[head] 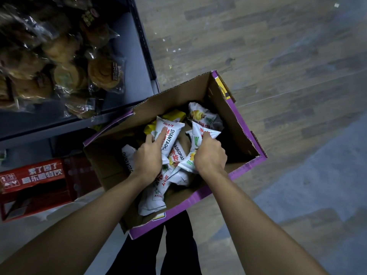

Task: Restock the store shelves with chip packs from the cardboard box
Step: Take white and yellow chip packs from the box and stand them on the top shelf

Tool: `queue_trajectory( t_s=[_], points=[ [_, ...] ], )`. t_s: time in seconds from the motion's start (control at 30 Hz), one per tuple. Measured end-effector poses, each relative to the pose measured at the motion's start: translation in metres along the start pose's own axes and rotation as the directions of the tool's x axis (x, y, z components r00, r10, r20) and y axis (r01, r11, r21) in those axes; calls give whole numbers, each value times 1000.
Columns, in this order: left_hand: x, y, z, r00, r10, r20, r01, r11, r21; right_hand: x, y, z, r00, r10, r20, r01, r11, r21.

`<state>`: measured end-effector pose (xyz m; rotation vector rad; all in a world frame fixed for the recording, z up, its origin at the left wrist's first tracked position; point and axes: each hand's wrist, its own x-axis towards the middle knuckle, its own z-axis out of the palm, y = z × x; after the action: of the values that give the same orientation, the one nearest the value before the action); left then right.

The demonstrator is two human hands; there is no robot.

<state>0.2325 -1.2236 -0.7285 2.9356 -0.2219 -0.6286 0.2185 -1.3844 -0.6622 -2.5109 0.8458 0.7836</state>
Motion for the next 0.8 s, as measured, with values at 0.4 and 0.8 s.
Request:
queue_trajectory(
  t_s=[0.4,0.8],
  points=[
    [13,-3,28,993,0,115,22,983,-184,25,2,61,995,22,97,-27,998,52],
    [19,1,28,986,-12,167,26,996,-83,37,2,78,908,142,395,-222,961,164]
  ],
)
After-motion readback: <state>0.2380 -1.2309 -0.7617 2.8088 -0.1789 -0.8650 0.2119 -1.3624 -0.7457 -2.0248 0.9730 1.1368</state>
